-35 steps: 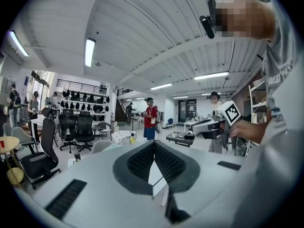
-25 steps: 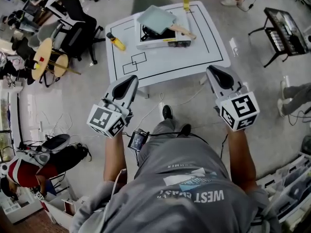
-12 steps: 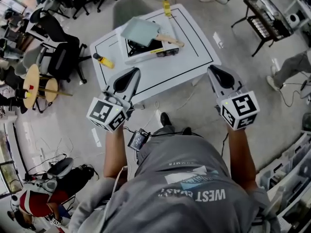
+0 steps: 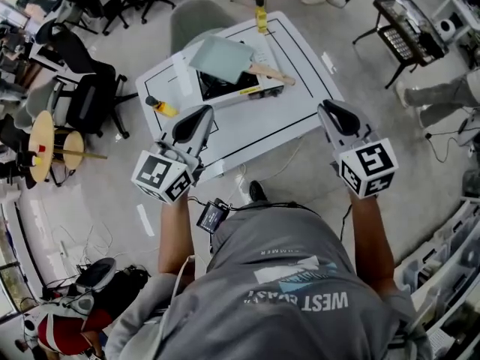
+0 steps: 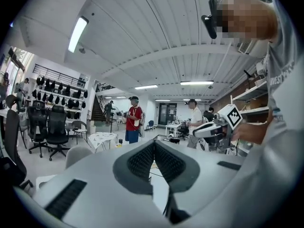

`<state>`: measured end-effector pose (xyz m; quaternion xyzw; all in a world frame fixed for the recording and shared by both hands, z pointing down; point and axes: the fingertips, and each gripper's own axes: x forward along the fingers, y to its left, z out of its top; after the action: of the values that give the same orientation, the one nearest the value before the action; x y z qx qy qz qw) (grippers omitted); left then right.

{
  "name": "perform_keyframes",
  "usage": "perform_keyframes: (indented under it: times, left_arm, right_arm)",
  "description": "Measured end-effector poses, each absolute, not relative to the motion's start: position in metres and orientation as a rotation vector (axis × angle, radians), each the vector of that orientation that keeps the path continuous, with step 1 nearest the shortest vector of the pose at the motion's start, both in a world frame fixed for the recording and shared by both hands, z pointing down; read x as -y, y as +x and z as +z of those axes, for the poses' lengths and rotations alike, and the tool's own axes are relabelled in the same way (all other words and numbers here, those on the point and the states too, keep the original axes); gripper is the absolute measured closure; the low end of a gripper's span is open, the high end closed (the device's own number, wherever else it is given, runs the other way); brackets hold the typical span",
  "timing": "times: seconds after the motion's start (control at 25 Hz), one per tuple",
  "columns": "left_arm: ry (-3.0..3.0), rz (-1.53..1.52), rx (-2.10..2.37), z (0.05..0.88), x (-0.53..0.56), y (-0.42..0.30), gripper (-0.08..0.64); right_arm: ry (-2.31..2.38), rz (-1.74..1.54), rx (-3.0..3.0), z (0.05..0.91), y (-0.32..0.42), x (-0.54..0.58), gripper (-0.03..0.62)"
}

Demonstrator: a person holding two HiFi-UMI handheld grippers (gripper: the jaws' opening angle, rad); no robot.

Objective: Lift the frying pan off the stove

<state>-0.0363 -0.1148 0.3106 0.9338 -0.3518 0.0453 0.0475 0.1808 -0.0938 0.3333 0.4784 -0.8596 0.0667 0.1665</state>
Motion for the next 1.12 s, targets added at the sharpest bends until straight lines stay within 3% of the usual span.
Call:
perform_keyframes:
  times: [1.12]
  left_arm:
    - [2.652,0.137,1.280,0.348,0.169,-0.109,0.561]
  right_arm:
    - [1.057,0.205,2.365,0.410,0.121,0.223,0.479]
